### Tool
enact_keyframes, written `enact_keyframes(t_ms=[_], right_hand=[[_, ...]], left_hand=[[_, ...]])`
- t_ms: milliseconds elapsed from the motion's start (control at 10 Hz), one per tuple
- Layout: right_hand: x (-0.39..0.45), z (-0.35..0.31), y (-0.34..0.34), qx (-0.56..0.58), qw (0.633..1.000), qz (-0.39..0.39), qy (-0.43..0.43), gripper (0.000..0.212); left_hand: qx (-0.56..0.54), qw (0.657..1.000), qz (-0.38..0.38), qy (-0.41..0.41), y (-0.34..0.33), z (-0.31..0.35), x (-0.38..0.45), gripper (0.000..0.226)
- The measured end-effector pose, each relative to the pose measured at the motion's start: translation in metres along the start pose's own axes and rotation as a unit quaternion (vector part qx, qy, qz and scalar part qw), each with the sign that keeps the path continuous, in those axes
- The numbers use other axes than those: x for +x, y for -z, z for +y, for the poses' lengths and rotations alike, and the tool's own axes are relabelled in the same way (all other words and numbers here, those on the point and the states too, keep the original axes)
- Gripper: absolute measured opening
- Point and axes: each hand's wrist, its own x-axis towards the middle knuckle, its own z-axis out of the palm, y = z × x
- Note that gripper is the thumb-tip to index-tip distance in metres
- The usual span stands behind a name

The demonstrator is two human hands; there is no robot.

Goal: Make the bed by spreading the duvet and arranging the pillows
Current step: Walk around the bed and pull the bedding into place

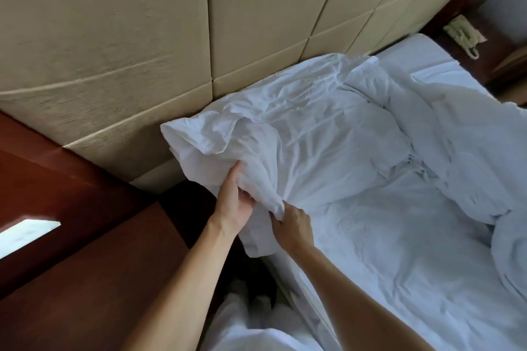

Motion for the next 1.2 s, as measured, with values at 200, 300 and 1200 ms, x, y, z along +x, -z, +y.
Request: enact_keyframes(t_ms=[200,300,1200], right_hand=[[-0.023,-0.011,0.041,-0.006,0.998,-0.026,0.051,0.025],[-0.035,-0.015,0.069,-0.010,0.997,-0.035,0.068,0.019],[-0.158,-0.133,0.068,0.031,0.991,-0.096,0.093,0.043]], left_hand=[[0.010,0.989,0.128,0.079,-0.007,0.040,0.004,0.037],[0.039,0.983,0.162,0.072,-0.013,0.059,0.002,0.043],[0.068,0.975,0.065,-0.202,0.073,0.182,-0.134,0.043]])
